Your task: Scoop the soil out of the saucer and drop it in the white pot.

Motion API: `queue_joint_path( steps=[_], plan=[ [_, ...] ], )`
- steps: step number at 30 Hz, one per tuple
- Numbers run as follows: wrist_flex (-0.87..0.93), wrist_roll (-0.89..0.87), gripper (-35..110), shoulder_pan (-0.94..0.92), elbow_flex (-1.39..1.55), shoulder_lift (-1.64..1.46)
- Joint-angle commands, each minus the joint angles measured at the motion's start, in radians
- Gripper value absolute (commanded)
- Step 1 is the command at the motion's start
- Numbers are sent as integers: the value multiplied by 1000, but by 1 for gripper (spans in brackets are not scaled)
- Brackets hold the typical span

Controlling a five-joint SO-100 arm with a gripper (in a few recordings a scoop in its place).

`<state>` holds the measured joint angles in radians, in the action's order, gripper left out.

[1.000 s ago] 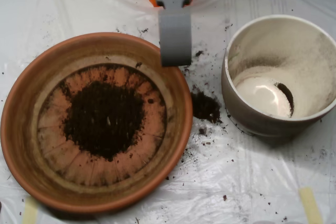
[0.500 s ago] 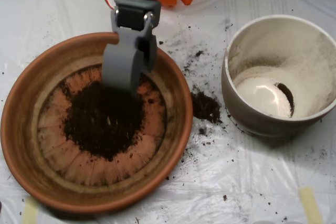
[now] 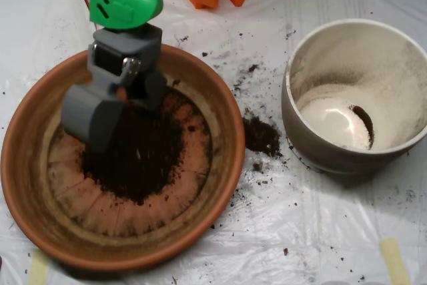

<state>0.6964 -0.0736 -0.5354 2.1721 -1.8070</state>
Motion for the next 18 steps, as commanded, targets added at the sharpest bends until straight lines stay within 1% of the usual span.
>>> queue_joint_path(
  steps=[1, 10, 13, 15, 18],
  plan=[
    [35, -3, 38, -31, -155, 75],
    [213, 34, 36, -29, -402, 362],
    [270, 32, 30, -37, -476, 423],
    [273, 25, 22, -43, -482, 430],
    [267, 23, 17, -46, -479, 426]
  ],
)
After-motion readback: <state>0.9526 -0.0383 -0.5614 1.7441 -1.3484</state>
